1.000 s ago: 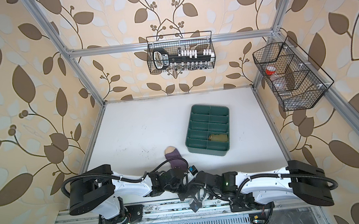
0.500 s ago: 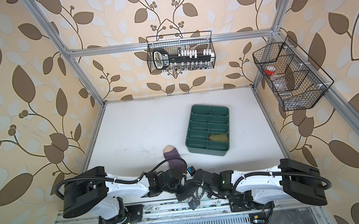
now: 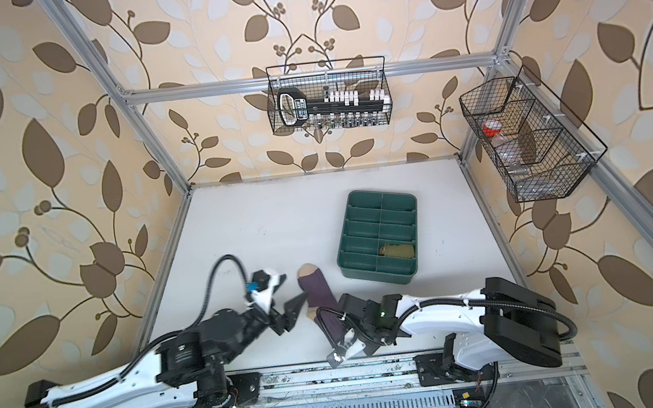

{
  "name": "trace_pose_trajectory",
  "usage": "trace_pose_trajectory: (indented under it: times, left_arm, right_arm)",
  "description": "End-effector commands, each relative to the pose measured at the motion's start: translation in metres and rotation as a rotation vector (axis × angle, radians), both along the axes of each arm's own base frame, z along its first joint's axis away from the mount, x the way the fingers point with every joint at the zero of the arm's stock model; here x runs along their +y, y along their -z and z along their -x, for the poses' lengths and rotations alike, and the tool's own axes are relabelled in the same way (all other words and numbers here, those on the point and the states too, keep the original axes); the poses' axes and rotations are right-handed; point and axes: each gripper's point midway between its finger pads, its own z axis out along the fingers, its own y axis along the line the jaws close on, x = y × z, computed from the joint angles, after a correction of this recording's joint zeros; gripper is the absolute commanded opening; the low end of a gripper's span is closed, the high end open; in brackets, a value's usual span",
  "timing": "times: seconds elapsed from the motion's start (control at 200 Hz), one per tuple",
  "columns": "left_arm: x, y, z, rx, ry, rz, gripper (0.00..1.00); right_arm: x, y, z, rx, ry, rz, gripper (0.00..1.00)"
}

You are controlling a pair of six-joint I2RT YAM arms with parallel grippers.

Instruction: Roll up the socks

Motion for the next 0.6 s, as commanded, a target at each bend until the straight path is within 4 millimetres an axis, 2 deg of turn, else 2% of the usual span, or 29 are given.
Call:
trace_pose_trajectory:
  times: [0.0, 0.11, 0.24, 0.45, 0.595]
  left_arm:
    - [0.059, -0.029, -0.008, -0.149, -0.192, -0.03, 0.79]
    - [0.065, -0.038, 0.002, -0.206, -0.124, -0.238, 0.8]
    - [0.047, -0.024, 0.014, -0.226, 0.063, -0.581, 0.8]
    - [0.014, 0.01, 0.034, -0.315, 0.406, -0.986, 0.77]
    - [0.003, 0.052, 0.038, -0.357, 0.538, -1.171, 0.76]
  right_arm:
    - [0.006, -0.002, 0.019, 0.237, 0.135, 0.069, 0.0]
    - [0.02, 0.001, 0.019, 0.321, 0.194, 0.133, 0.0]
    - [0.044, 0.007, 0.008, 0.396, 0.307, 0.171, 0.0]
    - [0.083, 0.011, -0.013, 0.594, 0.504, 0.208, 0.0]
    - [0.088, 0.015, -0.015, 0.743, 0.555, 0.263, 0.0]
